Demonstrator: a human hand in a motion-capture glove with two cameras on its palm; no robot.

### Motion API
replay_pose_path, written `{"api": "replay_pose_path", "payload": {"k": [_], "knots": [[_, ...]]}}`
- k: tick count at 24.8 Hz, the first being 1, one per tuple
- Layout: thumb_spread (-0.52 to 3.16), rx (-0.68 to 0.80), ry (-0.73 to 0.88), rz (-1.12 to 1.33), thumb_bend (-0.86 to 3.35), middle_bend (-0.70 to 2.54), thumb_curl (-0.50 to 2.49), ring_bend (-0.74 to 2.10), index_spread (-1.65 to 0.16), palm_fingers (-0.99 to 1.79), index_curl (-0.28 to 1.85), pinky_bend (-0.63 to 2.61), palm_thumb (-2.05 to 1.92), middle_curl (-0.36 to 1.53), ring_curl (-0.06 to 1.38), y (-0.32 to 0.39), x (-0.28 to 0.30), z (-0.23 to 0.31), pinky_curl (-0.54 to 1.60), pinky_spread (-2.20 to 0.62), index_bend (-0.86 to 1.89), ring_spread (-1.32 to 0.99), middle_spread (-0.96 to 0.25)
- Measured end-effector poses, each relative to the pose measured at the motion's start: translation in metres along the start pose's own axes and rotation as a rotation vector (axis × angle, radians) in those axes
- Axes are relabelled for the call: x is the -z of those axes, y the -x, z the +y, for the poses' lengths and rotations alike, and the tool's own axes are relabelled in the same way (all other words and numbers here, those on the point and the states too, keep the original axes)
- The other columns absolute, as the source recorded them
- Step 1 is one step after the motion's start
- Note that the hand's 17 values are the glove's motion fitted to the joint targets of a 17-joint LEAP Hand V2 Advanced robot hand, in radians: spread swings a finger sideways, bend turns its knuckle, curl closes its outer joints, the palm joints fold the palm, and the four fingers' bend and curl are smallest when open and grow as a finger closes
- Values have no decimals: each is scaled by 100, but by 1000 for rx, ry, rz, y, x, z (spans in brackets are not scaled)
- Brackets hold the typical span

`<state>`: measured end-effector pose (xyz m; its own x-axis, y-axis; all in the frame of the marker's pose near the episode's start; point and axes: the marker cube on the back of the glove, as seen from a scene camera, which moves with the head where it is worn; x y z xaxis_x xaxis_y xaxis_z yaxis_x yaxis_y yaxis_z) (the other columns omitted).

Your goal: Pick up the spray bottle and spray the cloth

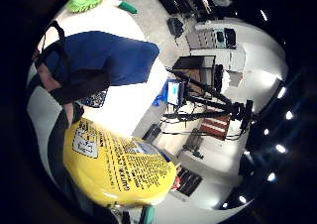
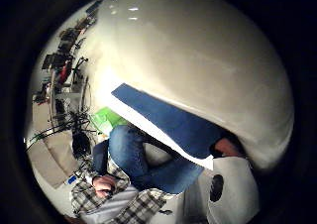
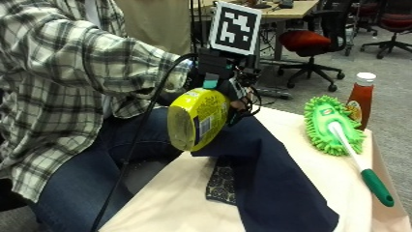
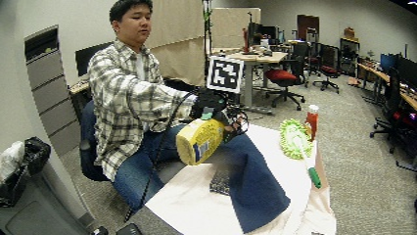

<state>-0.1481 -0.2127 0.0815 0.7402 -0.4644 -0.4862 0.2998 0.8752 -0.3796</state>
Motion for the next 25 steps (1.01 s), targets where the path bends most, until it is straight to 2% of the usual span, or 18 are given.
{"api": "replay_pose_path", "payload": {"k": [4, 13, 25], "knots": [[23, 46, 33, 107, -3, 45, 77, 54, -30, 122, 47, 40, 107, 52, 47, 16, 1, -2, 39, -11, 16, -23, -20], [23, 72, 64, 163, -3, 45, 78, 54, -30, 122, 48, 40, 107, 52, 47, 29, -5, -6, 39, -12, 16, -23, -20], [22, 80, 30, 105, -3, 46, 79, 54, -30, 122, 49, 40, 106, 52, 47, 32, 0, -4, 39, -12, 16, -23, -20]]}}
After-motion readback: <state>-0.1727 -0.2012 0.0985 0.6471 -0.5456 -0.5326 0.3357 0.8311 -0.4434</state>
